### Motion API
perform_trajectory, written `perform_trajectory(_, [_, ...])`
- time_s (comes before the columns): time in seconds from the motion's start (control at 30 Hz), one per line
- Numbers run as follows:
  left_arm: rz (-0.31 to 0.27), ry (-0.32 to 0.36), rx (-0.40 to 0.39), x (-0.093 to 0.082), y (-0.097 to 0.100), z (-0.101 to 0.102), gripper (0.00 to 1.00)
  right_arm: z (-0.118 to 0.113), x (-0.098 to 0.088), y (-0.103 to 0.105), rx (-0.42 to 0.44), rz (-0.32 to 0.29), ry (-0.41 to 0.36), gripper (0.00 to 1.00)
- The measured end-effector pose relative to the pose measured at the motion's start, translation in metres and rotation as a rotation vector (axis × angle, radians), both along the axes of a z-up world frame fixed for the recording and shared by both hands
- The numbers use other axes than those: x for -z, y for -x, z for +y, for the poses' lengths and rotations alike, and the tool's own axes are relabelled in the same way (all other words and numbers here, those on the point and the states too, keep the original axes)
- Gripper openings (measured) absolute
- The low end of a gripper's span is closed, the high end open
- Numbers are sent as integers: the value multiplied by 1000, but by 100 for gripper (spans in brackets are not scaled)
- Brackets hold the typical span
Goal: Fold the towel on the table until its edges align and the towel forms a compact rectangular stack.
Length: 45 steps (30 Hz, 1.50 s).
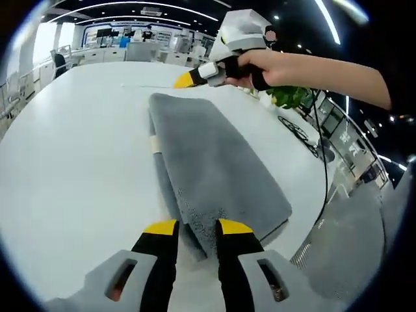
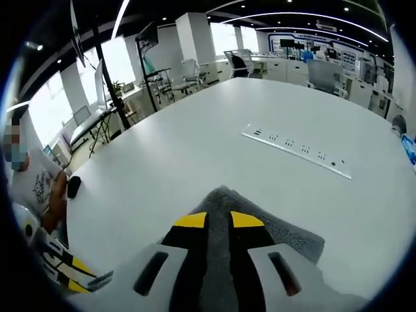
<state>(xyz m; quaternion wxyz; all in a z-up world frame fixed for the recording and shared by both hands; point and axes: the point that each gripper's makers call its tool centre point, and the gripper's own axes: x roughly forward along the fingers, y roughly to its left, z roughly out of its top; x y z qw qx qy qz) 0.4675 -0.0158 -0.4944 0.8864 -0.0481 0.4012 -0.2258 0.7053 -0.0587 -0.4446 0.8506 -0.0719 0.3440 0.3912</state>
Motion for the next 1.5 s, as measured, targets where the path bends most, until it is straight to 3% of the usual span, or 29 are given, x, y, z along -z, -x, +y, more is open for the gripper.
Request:
perform_trajectory(0.07, [7,-24,10,6,2,2,24,-5,7,-13,-2,-5,4,10])
perform_trajectory(0.13, [12,-56,23,11,4,6,24,-8,0,-1,0,-7,4,10])
perform_trajectory(0.47, [23,-94,50,20,5,11,26,-34,-5,9,12,-15,13,12])
perform_trajectory(1.0, [25,-113,81,22,5,11,26,-70,13,25,50,17,17,16])
perform_trajectory(1.23, [28,-123,95,23,5,10,25,-88,28,45,48,38,56,22])
perform_trajectory(1.43, [45,-111,94,24,4,8,23,-101,35,81,24,67,70,26])
perform_trajectory(1.5, [47,-106,94,22,6,7,23,-105,40,84,20,76,79,26])
